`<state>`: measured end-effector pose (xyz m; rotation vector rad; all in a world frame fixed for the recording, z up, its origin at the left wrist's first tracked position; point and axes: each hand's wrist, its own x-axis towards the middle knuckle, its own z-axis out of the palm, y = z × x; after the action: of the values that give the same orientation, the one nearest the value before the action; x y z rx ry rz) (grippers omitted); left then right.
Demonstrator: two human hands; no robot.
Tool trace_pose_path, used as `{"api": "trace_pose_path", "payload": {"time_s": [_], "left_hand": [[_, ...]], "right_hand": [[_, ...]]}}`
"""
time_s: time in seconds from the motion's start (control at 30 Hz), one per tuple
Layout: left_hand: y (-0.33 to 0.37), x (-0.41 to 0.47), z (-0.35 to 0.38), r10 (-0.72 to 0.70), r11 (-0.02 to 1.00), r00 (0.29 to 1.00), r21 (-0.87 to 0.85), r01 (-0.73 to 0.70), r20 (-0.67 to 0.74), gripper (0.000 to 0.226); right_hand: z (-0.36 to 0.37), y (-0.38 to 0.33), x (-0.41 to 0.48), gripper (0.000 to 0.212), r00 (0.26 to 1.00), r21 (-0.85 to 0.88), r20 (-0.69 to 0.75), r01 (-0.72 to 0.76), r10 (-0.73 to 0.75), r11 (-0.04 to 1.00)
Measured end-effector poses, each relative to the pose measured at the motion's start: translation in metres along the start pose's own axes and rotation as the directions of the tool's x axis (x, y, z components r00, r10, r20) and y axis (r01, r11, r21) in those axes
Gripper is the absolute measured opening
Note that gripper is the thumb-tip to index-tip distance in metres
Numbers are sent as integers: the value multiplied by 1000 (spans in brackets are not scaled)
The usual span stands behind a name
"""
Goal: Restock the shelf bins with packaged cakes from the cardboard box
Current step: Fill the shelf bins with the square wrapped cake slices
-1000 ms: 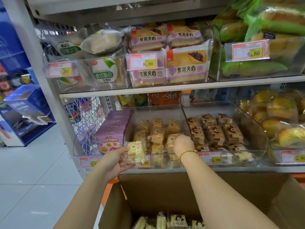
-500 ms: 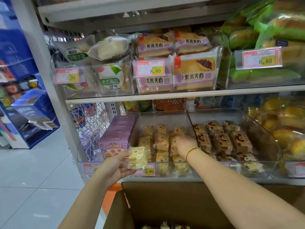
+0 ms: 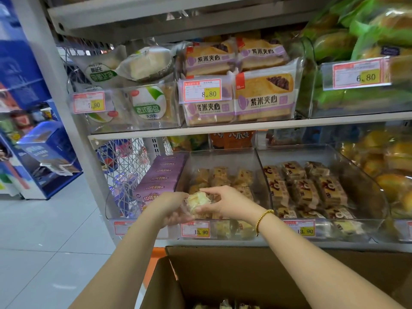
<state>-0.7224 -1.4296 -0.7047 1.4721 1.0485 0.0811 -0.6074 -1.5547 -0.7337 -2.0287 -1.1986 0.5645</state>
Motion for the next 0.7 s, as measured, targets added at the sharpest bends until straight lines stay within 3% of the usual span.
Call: {"api": "trace_pose_path", "payload": {"time_s": [0.1, 0.2, 0.27, 0.37, 0.43, 0.57, 0.7], "left_hand": [[4, 7, 1, 82, 965, 993, 257, -57, -88, 25], [-3, 10, 1, 204, 901, 975, 407, -151, -90, 24], [-12, 11, 1, 281, 838, 957, 504, -207, -74, 11], [-28, 11, 0, 459, 691, 884, 660, -293, -89, 15], [-40, 11, 0, 532, 640, 838, 707, -302, -124, 21], [-60, 10, 1, 623, 544, 767, 790, -283, -154, 25], [-80, 11, -1, 596, 553, 795, 777, -302, -114, 36]], "right_hand": [[-1, 0, 4, 65, 997, -79, 11, -79, 80, 994], [9, 4, 8, 41, 996, -171, -31, -84, 80, 982], [16, 8, 11, 54, 996, -216, -47, -82, 73, 973], [19, 11, 12, 67, 998, -191, -44, -43, 35, 981], [21, 13, 12, 66, 998, -121, -59, 1, -8, 993], [27, 14, 15, 56, 995, -180, -23, 89, -95, 980], [29, 8, 17, 48, 985, -230, -66, 144, -163, 963]]}}
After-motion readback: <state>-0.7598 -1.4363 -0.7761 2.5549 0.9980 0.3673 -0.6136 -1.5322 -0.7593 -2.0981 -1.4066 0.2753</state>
